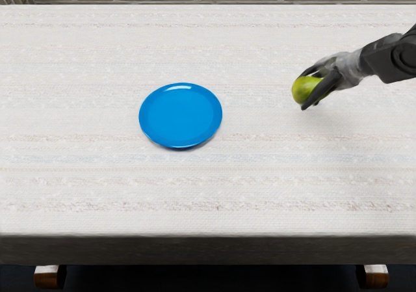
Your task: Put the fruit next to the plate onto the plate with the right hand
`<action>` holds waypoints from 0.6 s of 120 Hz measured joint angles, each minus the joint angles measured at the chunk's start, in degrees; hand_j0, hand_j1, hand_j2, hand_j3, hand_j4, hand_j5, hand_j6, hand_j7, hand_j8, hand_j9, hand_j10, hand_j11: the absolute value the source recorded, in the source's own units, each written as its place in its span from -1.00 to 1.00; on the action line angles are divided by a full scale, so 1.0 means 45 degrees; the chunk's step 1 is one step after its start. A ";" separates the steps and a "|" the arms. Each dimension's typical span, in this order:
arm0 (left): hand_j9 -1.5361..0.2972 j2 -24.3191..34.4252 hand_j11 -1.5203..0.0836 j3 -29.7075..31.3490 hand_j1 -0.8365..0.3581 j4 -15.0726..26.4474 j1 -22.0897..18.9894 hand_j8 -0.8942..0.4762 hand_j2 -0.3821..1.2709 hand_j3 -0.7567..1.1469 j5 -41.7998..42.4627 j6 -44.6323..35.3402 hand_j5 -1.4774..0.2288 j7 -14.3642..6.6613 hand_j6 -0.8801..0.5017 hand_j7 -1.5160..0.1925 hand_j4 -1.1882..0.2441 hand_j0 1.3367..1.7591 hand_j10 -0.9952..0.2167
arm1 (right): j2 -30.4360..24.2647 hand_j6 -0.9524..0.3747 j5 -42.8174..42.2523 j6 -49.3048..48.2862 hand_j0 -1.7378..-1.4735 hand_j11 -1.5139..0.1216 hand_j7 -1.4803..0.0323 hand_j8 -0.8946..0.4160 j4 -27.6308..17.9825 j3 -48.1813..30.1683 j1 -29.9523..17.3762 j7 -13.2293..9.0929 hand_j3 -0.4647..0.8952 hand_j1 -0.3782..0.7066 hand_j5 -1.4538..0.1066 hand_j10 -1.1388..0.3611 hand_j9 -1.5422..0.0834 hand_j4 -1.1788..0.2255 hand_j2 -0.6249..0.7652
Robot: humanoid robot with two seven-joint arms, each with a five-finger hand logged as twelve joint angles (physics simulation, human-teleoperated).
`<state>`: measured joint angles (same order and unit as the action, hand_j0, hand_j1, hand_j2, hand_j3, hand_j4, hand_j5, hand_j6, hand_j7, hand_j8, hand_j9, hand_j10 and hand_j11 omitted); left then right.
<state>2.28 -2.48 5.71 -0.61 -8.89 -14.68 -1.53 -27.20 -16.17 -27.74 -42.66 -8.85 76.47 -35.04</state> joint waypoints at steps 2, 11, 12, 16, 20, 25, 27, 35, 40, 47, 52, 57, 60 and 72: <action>0.68 0.0000 0.90 0.0000 0.98 0.0000 0.0004 0.30 -0.54 -0.21 0.0000 0.0000 0.73 0.0000 0.27 0.77 0.66 0.52 0.64 | 0.0114 0.14 0.0127 -0.0240 -0.22 -0.61 -0.52 0.07 0.0014 -0.0174 0.0006 -0.0001 -0.32 0.26 -0.66 -0.35 -0.56 0.20 0.20; 0.68 0.0000 0.90 0.0001 0.98 -0.0001 0.0014 0.30 -0.54 -0.21 0.0000 0.0000 0.73 -0.0002 0.27 0.77 0.66 0.52 0.64 | 0.0924 0.14 0.0516 -0.0946 -0.22 -0.60 -0.53 0.06 0.0057 -0.0934 0.0006 -0.0002 -0.32 0.25 -0.66 -0.37 -0.56 0.21 0.27; 0.68 -0.0009 0.90 0.0001 0.98 -0.0001 0.0016 0.30 -0.54 -0.21 0.0000 0.0000 0.73 -0.0003 0.27 0.77 0.66 0.52 0.64 | 0.1035 0.14 0.0545 -0.0998 -0.22 -0.60 -0.53 0.06 0.0062 -0.1025 0.0003 -0.0002 -0.32 0.27 -0.66 -0.37 -0.56 0.21 0.33; 0.68 -0.0001 0.90 0.0001 0.98 0.0000 0.0010 0.30 -0.54 -0.21 0.0001 0.0000 0.73 -0.0004 0.27 0.77 0.66 0.52 0.64 | 0.1520 0.14 0.0621 -0.1170 -0.23 -0.61 -0.53 0.05 0.0120 -0.1374 -0.0002 -0.0003 -0.32 0.25 -0.66 -0.37 -0.56 0.21 0.23; 0.68 0.0000 0.90 0.0002 0.98 -0.0002 0.0008 0.30 -0.54 -0.21 0.0001 0.0000 0.73 -0.0001 0.27 0.77 0.66 0.52 0.64 | 0.2095 0.14 0.0672 -0.1294 -0.23 -0.61 -0.53 0.05 0.0309 -0.1649 0.0015 -0.0004 -0.32 0.22 -0.66 -0.37 -0.57 0.21 0.16; 0.68 0.0000 0.90 0.0002 0.98 -0.0001 0.0013 0.30 -0.54 -0.21 0.0002 0.0000 0.73 -0.0001 0.27 0.77 0.66 0.52 0.64 | 0.2831 0.14 0.0708 -0.1404 -0.24 -0.60 -0.53 0.05 0.0640 -0.1917 0.0053 -0.0005 -0.32 0.22 -0.67 -0.37 -0.57 0.21 0.16; 0.68 0.0000 0.90 0.0003 0.98 -0.0001 0.0004 0.30 -0.54 -0.21 0.0002 0.0000 0.73 -0.0001 0.27 0.77 0.66 0.52 0.64 | 0.3103 0.14 0.0717 -0.1437 -0.24 -0.60 -0.53 0.05 0.0771 -0.2022 0.0075 -0.0005 -0.32 0.22 -0.67 -0.37 -0.57 0.21 0.16; 0.68 0.0000 0.90 0.0003 0.98 0.0000 0.0000 0.30 -0.54 -0.21 0.0002 0.0000 0.73 -0.0005 0.27 0.77 0.66 0.52 0.64 | 0.3999 0.14 0.0733 -0.1431 -0.26 -0.60 -0.54 0.05 0.1140 -0.2352 0.0165 -0.0005 -0.32 0.22 -0.67 -0.38 -0.57 0.21 0.17; 0.68 0.0000 0.90 0.0003 0.98 -0.0001 0.0009 0.30 -0.54 -0.21 0.0003 0.0000 0.73 -0.0004 0.27 0.77 0.66 0.52 0.64 | 0.4380 0.14 0.0726 -0.1325 -0.26 -0.60 -0.54 0.05 0.1276 -0.2474 0.0211 -0.0005 -0.32 0.23 -0.67 -0.38 -0.57 0.21 0.18; 0.68 0.0000 0.90 0.0003 0.98 -0.0001 0.0002 0.30 -0.54 -0.21 0.0003 0.0000 0.73 -0.0008 0.27 0.77 0.66 0.52 0.64 | 0.4732 0.14 0.0624 -0.1042 -0.26 -0.60 -0.54 0.06 0.1394 -0.2581 0.0273 -0.0005 -0.32 0.23 -0.67 -0.38 -0.57 0.21 0.18; 0.68 0.0000 0.90 0.0003 0.98 0.0000 0.0000 0.30 -0.54 -0.21 0.0003 0.0000 0.73 -0.0008 0.27 0.77 0.66 0.52 0.64 | 0.4909 0.15 0.0464 -0.0803 -0.27 -0.60 -0.54 0.06 0.1448 -0.2629 0.0304 -0.0004 -0.32 0.25 -0.67 -0.38 -0.57 0.22 0.20; 0.68 0.0000 0.90 0.0004 0.98 0.0000 0.0013 0.30 -0.54 -0.21 0.0003 0.0000 0.73 -0.0004 0.27 0.77 0.66 0.52 0.64 | 0.5061 0.15 0.0346 -0.0637 -0.26 -0.61 -0.54 0.05 0.1484 -0.2661 0.0325 -0.0003 -0.32 0.24 -0.67 -0.38 -0.57 0.22 0.19; 0.68 0.0000 0.90 0.0004 0.98 0.0000 0.0002 0.30 -0.54 -0.21 0.0003 0.0000 0.73 -0.0004 0.27 0.77 0.66 0.52 0.64 | 0.5130 0.15 0.0294 -0.0565 -0.26 -0.61 -0.54 0.05 0.1500 -0.2675 0.0334 -0.0003 -0.32 0.24 -0.67 -0.38 -0.57 0.22 0.18; 0.68 0.0000 0.90 0.0004 0.98 -0.0001 0.0000 0.30 -0.54 -0.20 0.0003 0.0000 0.73 -0.0007 0.27 0.77 0.66 0.52 0.64 | 0.5288 0.11 0.0166 -0.0378 -0.28 -0.49 -0.42 0.01 0.1535 -0.2705 0.0340 0.0001 -0.32 0.16 -0.54 -0.35 -0.44 0.18 0.11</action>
<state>2.28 -2.46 5.71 -0.61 -8.88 -14.68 -1.55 -3.40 -15.43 -29.44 -35.75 -21.03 78.00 -35.03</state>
